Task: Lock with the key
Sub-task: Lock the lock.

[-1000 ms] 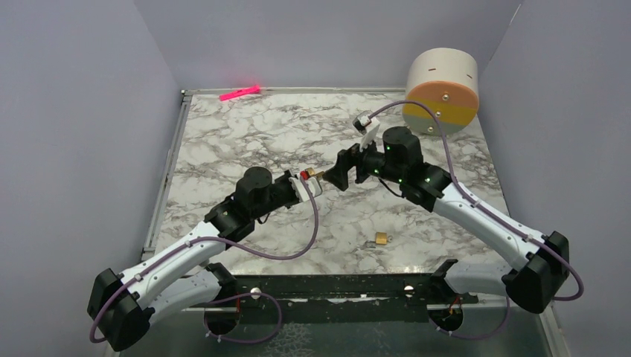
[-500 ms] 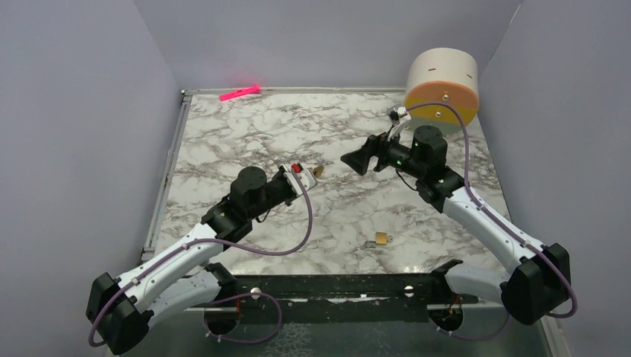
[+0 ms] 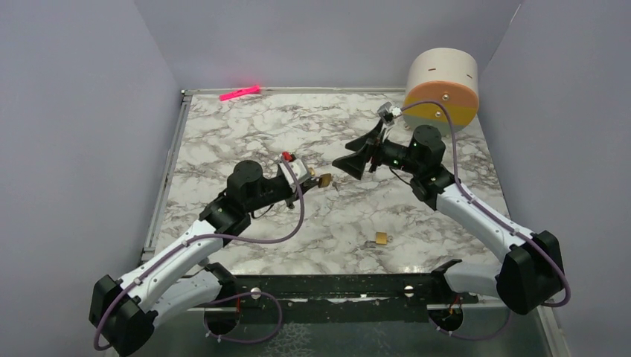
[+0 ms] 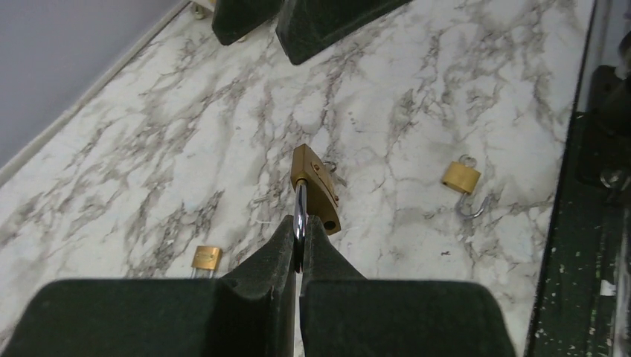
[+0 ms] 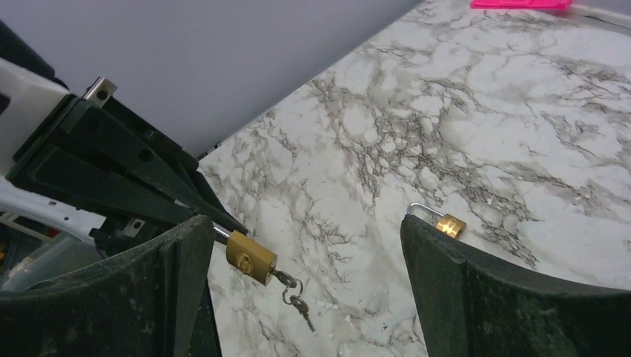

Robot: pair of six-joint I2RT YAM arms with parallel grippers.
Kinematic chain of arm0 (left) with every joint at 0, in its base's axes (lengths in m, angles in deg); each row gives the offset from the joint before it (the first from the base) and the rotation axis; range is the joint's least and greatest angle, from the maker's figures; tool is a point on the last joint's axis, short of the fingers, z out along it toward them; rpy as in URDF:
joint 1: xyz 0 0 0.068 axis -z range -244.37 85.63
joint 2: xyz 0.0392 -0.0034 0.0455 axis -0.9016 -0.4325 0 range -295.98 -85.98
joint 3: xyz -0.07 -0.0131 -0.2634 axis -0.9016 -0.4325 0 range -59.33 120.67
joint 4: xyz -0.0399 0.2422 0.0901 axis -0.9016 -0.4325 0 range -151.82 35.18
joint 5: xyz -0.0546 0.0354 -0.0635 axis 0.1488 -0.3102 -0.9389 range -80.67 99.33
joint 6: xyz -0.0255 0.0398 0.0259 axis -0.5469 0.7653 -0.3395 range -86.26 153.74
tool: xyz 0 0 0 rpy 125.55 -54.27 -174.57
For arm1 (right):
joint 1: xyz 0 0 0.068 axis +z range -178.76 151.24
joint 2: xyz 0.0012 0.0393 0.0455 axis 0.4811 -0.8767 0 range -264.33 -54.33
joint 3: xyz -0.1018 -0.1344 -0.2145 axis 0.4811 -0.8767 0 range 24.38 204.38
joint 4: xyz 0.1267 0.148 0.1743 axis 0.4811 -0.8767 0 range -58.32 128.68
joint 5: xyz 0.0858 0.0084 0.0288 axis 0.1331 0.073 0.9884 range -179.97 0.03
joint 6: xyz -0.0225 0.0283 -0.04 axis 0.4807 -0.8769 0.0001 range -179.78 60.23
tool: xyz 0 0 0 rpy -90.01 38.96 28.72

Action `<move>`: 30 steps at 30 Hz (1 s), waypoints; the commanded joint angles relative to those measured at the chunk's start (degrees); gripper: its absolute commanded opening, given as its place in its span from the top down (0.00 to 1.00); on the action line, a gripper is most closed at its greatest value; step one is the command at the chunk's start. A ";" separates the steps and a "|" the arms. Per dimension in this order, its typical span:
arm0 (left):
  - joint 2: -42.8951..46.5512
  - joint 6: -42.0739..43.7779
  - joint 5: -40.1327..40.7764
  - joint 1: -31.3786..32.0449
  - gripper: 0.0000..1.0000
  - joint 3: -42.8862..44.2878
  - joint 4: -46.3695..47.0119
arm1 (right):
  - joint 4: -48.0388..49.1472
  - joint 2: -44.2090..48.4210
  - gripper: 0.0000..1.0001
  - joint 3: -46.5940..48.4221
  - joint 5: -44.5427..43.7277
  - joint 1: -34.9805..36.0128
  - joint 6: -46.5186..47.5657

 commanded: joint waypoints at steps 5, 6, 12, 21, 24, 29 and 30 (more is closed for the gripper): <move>-10.26 -14.34 -30.33 -12.80 1.00 9.57 -1.72 | 11.86 0.27 0.02 -3.93 8.05 -0.24 0.65; -10.77 -14.55 -31.60 -13.59 1.00 10.06 -1.76 | 13.19 1.11 0.02 -4.85 8.86 -0.42 0.64; -11.11 -19.48 -39.35 -15.46 1.00 10.08 4.96 | 20.34 2.11 0.05 -8.61 11.66 -0.90 -0.59; -13.46 -22.67 -43.24 -15.52 1.00 10.43 7.20 | 32.00 -1.44 0.07 -10.05 16.47 -0.92 -4.62; -13.22 -22.50 -42.75 -15.54 1.00 10.17 8.02 | 32.75 -1.73 0.09 -9.86 17.16 -0.97 -5.78; -13.25 -21.85 -42.35 -15.56 1.00 10.47 8.37 | 37.23 -5.12 0.18 -10.17 19.49 -0.57 -9.02; -13.39 -21.67 -42.42 -15.53 1.00 10.61 8.14 | 38.46 -5.63 0.19 -10.31 19.72 -0.49 -9.85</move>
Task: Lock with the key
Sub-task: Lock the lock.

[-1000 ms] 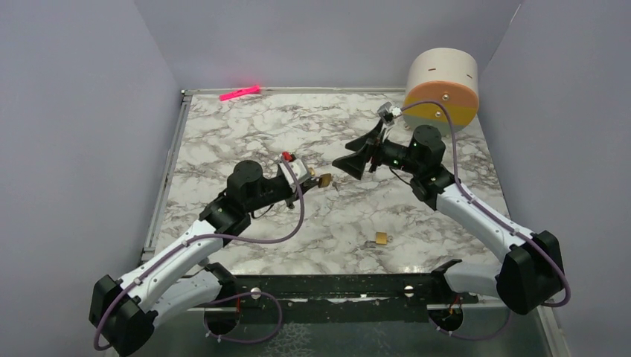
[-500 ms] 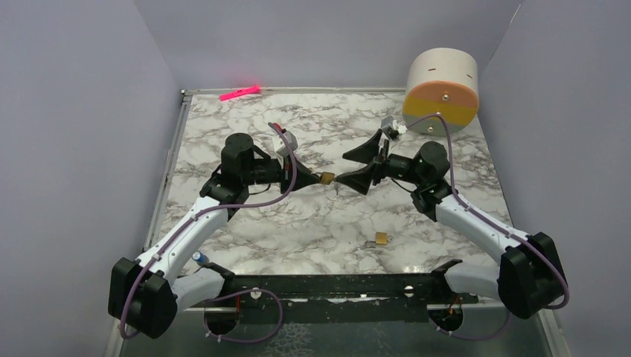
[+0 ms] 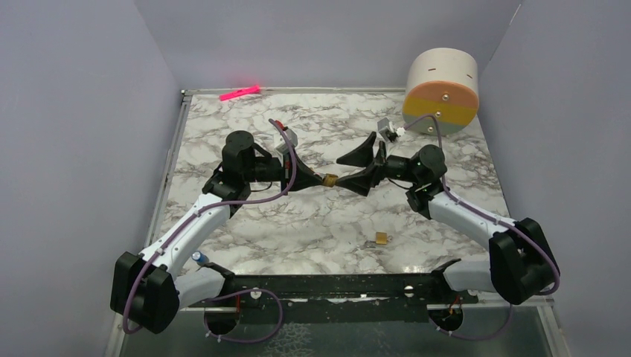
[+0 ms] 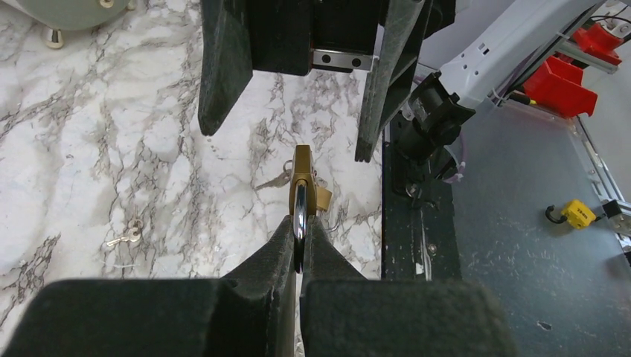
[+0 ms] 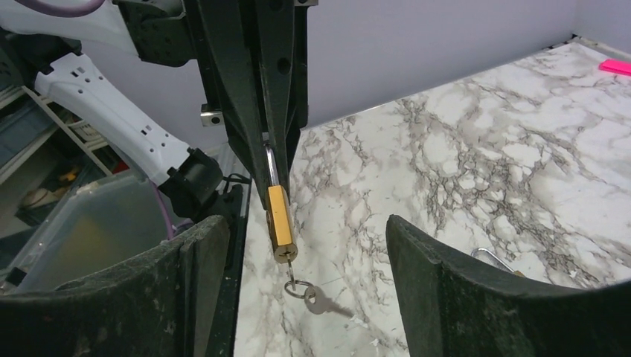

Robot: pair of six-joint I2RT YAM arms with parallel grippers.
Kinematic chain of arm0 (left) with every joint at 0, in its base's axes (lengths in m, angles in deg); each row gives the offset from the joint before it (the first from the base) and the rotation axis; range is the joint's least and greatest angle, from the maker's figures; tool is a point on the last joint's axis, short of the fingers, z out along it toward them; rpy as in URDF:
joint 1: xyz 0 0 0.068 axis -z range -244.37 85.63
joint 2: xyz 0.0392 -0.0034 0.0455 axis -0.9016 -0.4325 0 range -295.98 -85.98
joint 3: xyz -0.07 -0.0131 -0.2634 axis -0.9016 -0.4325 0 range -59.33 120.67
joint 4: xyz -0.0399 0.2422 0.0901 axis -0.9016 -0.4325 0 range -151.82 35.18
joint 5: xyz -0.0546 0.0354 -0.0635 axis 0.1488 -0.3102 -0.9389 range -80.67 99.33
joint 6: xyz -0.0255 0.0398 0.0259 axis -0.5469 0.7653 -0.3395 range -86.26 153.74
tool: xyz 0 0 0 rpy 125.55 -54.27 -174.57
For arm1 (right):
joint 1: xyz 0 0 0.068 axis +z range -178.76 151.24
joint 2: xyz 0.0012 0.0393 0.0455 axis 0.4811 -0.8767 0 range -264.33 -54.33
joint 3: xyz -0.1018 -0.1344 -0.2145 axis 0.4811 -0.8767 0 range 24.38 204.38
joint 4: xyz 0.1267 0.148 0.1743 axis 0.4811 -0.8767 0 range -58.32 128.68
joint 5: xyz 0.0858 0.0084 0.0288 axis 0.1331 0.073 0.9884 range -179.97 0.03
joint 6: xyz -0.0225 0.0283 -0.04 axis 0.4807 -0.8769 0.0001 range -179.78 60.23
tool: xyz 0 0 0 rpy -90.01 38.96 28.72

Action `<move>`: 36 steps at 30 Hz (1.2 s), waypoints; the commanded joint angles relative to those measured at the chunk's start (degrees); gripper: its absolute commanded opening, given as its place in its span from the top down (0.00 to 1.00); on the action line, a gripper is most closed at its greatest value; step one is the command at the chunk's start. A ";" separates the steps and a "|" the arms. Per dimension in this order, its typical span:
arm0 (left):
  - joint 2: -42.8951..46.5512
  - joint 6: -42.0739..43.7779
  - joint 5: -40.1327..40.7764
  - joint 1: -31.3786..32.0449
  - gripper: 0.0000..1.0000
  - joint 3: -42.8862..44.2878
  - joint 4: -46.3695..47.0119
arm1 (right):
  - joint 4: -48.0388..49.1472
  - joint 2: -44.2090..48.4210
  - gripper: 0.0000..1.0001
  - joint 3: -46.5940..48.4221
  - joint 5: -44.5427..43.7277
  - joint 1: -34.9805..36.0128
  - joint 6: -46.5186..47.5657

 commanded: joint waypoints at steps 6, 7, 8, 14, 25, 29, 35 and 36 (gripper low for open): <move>-0.11 0.94 -2.08 -0.24 1.00 2.37 2.14 | 5.97 -3.61 0.26 1.13 3.52 1.36 -3.25; -0.22 1.11 -1.98 -0.17 1.00 2.39 2.14 | 5.62 -3.85 0.27 1.26 3.59 1.49 -3.02; -0.25 1.27 -1.79 -0.23 1.00 2.39 2.19 | 5.43 -4.09 0.29 1.31 3.72 1.67 -3.02; -0.71 1.75 -1.00 -0.20 1.00 1.80 2.69 | 5.69 -5.60 0.32 1.85 3.58 3.43 -3.62; -0.24 2.28 -0.43 -0.21 1.00 1.51 3.02 | 2.09 -6.25 0.54 2.80 2.49 3.84 -2.90; -0.26 2.40 -0.47 -0.25 1.00 1.43 2.81 | 0.42 -5.79 0.62 2.88 2.02 3.84 -2.00; 0.21 2.59 -0.46 -0.36 1.00 1.66 3.03 | -3.48 -6.52 0.99 4.24 2.89 3.85 -0.42; 0.42 2.59 -0.25 -0.42 0.95 1.68 2.92 | -3.43 -6.55 0.99 4.30 3.09 3.84 -0.55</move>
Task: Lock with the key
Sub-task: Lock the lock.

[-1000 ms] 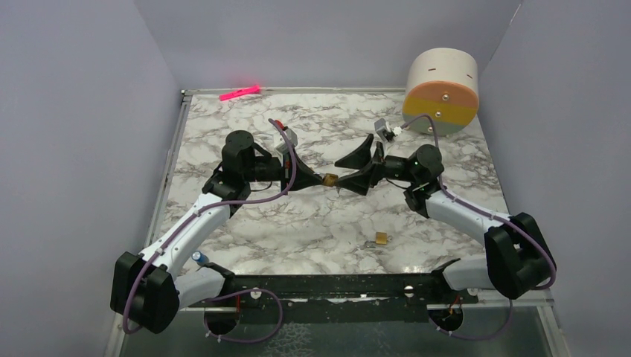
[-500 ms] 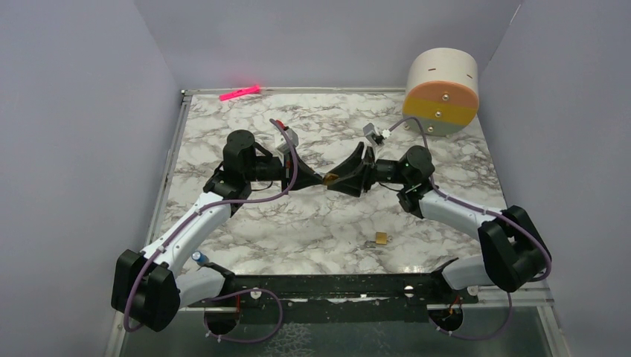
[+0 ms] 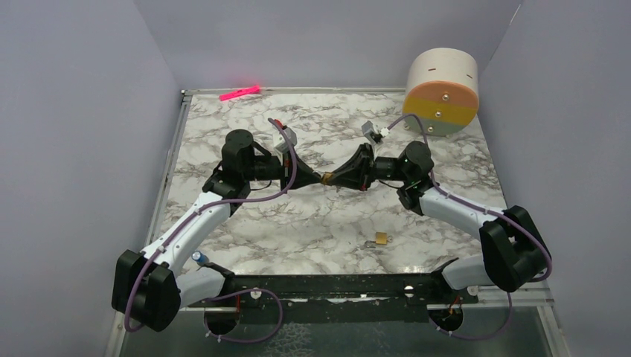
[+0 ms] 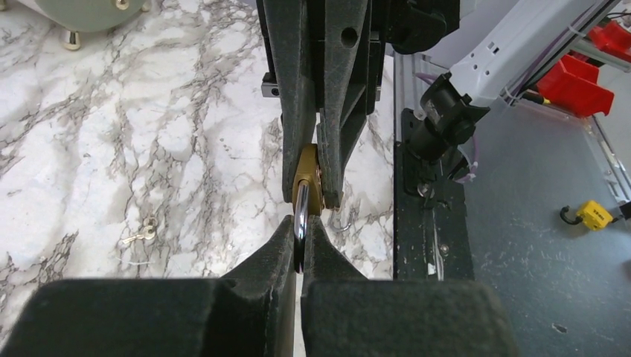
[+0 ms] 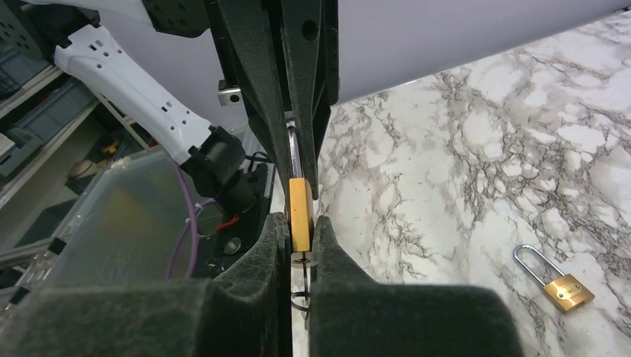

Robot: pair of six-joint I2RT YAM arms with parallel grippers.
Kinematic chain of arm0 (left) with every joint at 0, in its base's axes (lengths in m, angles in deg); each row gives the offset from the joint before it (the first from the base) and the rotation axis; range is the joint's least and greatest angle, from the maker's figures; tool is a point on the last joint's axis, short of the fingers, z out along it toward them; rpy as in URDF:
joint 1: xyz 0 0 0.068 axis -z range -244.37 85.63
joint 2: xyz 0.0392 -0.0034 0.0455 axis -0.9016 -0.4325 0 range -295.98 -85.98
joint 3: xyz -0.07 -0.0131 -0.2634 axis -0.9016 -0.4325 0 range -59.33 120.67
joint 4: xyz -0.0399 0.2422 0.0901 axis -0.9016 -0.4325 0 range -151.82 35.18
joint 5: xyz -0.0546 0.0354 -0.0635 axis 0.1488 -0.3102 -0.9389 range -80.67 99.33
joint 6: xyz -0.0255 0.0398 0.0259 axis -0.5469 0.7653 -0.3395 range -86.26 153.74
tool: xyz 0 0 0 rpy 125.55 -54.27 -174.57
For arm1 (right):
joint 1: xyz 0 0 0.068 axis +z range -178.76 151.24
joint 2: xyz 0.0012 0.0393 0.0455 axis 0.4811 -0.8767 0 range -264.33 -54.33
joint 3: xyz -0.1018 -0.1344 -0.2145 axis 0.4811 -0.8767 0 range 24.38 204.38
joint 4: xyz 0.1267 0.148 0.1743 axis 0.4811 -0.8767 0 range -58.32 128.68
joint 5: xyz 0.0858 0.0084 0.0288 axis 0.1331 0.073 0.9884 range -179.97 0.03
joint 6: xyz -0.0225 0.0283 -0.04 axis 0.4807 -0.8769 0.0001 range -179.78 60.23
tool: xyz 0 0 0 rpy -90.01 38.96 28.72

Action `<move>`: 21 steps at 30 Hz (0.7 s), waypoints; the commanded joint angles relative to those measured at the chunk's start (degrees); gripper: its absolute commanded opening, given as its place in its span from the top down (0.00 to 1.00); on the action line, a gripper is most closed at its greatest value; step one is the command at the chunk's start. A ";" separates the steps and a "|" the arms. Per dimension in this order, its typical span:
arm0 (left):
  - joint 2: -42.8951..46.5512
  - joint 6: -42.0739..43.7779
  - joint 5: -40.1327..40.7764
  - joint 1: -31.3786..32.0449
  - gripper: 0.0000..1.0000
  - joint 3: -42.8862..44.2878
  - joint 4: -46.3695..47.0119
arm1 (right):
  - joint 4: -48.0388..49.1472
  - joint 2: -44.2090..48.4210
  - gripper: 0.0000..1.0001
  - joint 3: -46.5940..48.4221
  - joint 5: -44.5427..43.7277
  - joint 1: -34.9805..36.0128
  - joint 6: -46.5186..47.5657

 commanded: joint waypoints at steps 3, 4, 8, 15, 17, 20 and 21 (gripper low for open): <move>2.35 1.66 0.54 -0.11 0.51 1.22 2.15 | -3.20 -0.11 0.99 1.80 0.18 0.23 0.33; 2.92 2.14 0.66 -0.20 0.40 1.09 2.02 | -3.50 0.00 0.99 1.75 0.04 0.22 0.35; 4.52 3.02 0.78 -0.54 0.34 0.70 1.74 | -5.41 0.18 0.99 2.10 0.28 0.19 1.34; 4.18 4.37 -0.24 -0.95 0.37 1.34 -1.06 | -6.31 0.28 0.99 2.42 0.42 0.20 1.59; 3.13 5.32 0.38 -1.00 0.38 1.96 -3.17 | -6.61 0.32 0.99 2.59 0.70 0.19 1.68; 1.62 7.39 2.01 -1.00 0.41 3.39 -7.35 | -6.98 0.45 0.99 2.65 0.68 0.20 1.85; 1.23 7.47 2.29 -1.00 0.43 3.74 -8.17 | -7.15 0.51 0.99 2.64 0.67 0.23 1.98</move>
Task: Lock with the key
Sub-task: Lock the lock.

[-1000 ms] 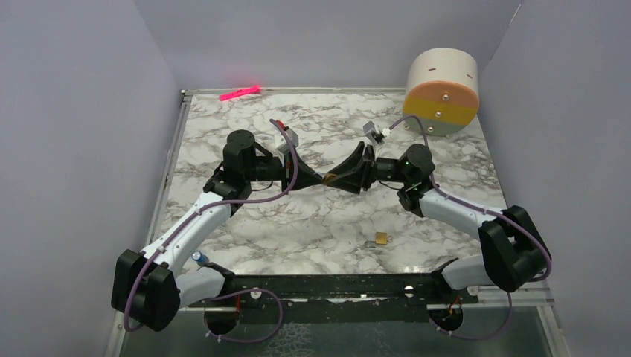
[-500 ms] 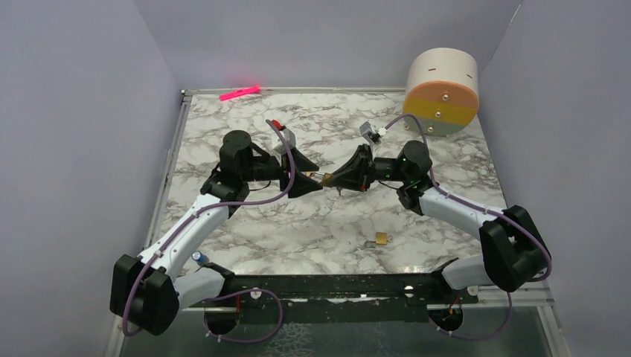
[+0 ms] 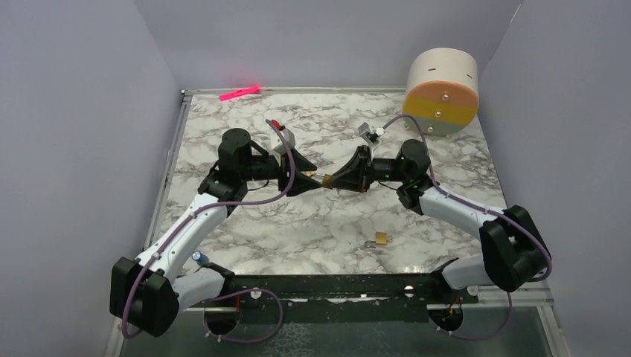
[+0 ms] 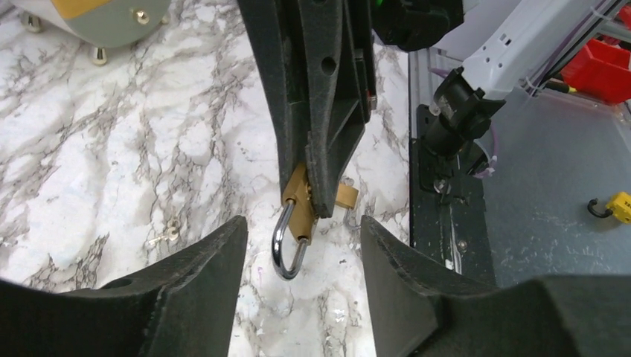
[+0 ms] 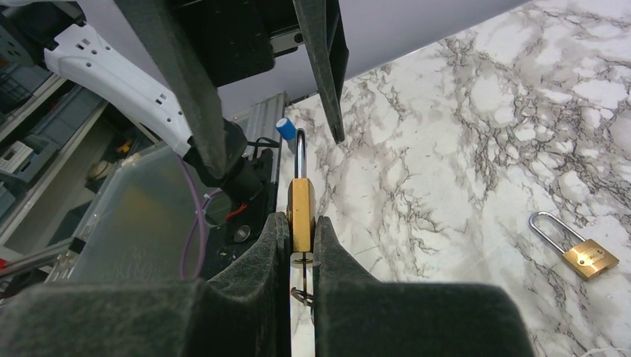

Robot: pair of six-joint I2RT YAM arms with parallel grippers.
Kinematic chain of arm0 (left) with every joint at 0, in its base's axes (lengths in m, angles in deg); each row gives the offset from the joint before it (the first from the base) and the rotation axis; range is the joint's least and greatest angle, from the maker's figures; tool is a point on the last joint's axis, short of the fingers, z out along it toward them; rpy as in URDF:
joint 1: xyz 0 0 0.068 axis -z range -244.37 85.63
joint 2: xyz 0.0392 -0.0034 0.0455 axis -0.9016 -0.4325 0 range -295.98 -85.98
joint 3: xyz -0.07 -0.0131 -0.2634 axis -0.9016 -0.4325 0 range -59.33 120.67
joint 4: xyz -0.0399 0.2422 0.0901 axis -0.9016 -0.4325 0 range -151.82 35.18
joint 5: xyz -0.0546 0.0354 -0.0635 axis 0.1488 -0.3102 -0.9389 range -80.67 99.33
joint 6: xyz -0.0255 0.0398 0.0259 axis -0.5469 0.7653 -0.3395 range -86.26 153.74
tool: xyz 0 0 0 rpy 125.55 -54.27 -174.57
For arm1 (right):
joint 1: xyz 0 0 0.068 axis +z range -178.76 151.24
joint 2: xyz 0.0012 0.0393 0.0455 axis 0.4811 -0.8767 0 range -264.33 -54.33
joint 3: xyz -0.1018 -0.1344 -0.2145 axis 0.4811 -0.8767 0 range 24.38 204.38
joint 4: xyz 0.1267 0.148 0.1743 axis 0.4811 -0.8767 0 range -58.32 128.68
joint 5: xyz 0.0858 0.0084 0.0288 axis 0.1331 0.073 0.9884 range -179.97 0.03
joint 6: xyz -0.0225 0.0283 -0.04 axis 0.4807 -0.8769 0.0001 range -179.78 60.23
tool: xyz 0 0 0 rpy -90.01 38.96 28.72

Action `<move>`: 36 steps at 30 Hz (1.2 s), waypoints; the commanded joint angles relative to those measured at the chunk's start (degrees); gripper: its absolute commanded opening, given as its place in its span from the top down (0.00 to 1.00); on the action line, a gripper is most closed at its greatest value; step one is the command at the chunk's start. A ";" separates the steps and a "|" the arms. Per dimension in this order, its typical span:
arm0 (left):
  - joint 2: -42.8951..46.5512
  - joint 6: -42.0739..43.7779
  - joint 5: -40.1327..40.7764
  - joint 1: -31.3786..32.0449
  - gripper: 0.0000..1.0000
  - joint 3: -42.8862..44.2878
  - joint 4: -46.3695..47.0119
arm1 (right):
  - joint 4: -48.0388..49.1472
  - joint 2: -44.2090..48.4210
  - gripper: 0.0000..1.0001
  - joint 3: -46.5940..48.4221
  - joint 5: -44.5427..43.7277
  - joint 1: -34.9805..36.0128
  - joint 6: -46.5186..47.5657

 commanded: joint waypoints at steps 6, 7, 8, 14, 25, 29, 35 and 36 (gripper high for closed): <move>-1.64 5.12 1.39 -0.30 0.56 3.06 -5.97 | -1.25 1.03 0.99 2.07 0.08 0.20 1.44; -1.61 5.21 1.57 -0.30 0.57 3.01 -6.05 | -1.37 1.07 0.99 2.01 0.04 0.19 1.51; -1.58 5.34 1.77 -0.30 0.58 2.98 -6.16 | -1.52 1.18 0.99 2.03 0.04 0.19 1.59; -1.65 5.75 1.49 -0.30 0.67 2.97 -6.59 | -1.97 1.29 0.99 1.83 -0.23 0.21 1.94; -2.01 5.01 -1.18 -0.39 1.00 2.69 -5.75 | -2.53 1.41 0.99 1.86 -0.40 0.19 2.43; -2.00 4.23 -2.47 -0.48 1.00 2.51 -5.00 | -3.54 1.52 0.99 2.53 -0.58 0.20 3.31; -3.08 3.73 -3.93 -0.74 1.00 2.97 -4.68 | -5.20 1.80 0.99 3.65 -1.09 0.19 4.08; -3.16 2.98 -4.29 -0.82 1.00 2.86 -4.25 | -4.83 1.61 0.99 3.73 -0.97 0.23 3.94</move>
